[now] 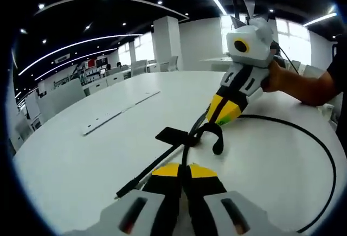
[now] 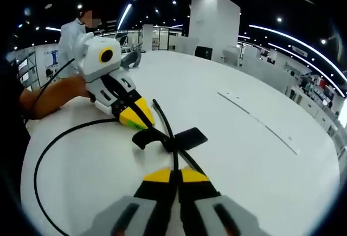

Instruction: Find the charging cable on the desk, coil it up and secure with Velcro.

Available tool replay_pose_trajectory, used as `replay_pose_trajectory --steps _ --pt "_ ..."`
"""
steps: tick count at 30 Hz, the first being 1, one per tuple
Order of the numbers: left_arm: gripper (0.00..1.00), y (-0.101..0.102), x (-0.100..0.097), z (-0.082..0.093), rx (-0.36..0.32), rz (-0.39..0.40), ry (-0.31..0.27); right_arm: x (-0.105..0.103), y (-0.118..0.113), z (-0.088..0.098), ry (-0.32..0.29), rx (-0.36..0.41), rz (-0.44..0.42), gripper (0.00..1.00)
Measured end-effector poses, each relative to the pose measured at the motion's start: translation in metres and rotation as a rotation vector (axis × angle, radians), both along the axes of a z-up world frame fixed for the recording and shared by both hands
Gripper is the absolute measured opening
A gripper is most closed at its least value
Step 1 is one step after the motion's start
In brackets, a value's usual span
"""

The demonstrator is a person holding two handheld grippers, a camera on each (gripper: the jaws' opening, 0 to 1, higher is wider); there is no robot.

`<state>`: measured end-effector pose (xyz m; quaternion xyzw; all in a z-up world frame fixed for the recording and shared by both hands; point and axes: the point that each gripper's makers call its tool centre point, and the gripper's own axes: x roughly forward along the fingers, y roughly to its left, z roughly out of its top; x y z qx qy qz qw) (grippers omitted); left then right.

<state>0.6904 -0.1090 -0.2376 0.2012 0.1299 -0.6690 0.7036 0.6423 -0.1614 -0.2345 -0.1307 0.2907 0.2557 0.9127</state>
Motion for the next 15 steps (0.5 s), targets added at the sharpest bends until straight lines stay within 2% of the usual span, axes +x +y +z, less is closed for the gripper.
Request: replay_pose_trajectory --steps 9,15 --pt "0.05 0.0011 -0.0016 0.0044 -0.025 -0.007 -0.001 -0.0009 0.0041 0.0010 -0.012 0.006 0.021 0.05" --pt "0.05 0.0019 -0.0016 0.0061 -0.034 -0.010 -0.003 -0.0003 0.0014 -0.0001 -0.007 0.011 0.004 0.05"
